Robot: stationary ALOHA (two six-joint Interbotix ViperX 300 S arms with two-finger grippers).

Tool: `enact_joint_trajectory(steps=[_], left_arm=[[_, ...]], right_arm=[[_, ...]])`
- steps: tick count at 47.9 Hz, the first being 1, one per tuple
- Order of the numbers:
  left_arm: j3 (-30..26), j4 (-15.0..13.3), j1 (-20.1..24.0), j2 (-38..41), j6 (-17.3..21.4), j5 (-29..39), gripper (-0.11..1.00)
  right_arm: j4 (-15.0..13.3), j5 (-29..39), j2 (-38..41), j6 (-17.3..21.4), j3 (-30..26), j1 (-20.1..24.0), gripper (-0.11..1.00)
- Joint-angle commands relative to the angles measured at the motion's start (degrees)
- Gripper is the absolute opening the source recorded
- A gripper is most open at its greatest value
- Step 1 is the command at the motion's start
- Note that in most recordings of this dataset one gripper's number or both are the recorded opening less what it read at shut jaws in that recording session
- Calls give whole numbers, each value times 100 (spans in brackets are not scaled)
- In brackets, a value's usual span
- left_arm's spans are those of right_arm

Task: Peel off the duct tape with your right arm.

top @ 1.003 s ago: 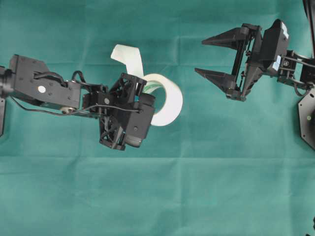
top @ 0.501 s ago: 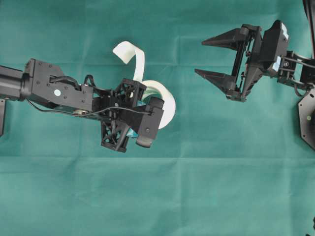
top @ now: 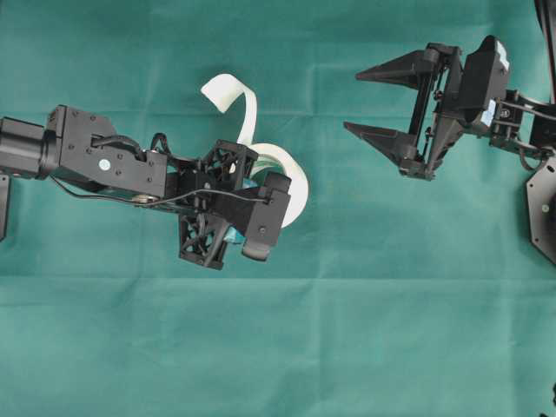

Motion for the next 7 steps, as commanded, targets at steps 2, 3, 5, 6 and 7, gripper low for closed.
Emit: enact_joint_trajectory(steps=[2,3,5,6,7], left_arm=[[-167,0,-18,-316,0,-35,21],[-167,0,-18,-343,0,-26,21],[-167,0,-18,-387,0,-18,21],[-167,0,-26,-413,0,-9,21],[-167,0,-26,-448,0,9,21]], right_arm=[[0,-26,-79,9,-53,18,65],[9,-26,-79,9,-53,18,65],[0,-26,-79,9,-44,18,65],[0,-26,-79,9,-53,18,65],[0,-26,-79,9,-44,18,65]])
